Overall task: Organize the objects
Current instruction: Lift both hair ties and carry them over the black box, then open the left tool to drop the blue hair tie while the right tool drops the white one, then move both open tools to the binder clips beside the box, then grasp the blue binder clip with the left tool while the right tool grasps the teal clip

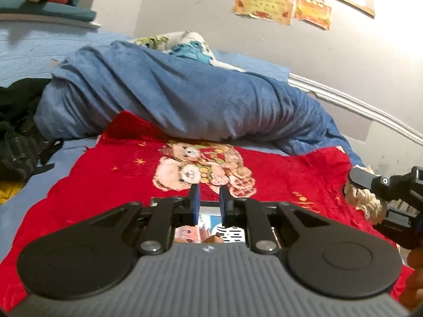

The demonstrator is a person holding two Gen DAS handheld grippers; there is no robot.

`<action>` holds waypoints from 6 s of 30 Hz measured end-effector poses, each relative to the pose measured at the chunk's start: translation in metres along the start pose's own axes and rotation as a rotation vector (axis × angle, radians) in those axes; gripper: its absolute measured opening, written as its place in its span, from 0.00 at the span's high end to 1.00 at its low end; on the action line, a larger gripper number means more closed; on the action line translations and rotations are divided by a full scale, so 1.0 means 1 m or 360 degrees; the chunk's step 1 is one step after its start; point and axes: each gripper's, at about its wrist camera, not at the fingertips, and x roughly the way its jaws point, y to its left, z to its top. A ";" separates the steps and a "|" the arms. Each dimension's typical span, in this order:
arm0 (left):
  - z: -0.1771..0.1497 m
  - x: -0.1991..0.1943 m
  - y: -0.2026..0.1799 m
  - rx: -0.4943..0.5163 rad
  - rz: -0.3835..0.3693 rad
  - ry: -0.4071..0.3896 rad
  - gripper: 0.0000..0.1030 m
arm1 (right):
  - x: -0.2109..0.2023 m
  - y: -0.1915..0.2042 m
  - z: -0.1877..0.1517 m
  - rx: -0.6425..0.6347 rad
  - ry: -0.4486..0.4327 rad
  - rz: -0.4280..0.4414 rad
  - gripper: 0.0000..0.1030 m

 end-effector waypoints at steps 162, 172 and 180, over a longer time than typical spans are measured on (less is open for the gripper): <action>-0.120 0.044 0.022 -0.0119 0.0366 0.0629 0.84 | 0.095 -0.061 -0.152 0.0028 0.0694 -0.0867 0.57; -0.119 0.040 0.025 -0.0118 0.0409 0.0640 0.84 | 0.100 -0.049 -0.159 -0.0089 0.0672 -0.0895 0.51; -0.120 0.044 0.023 -0.0097 0.0407 0.0669 0.84 | 0.101 -0.047 -0.162 -0.0152 0.0658 -0.0981 0.78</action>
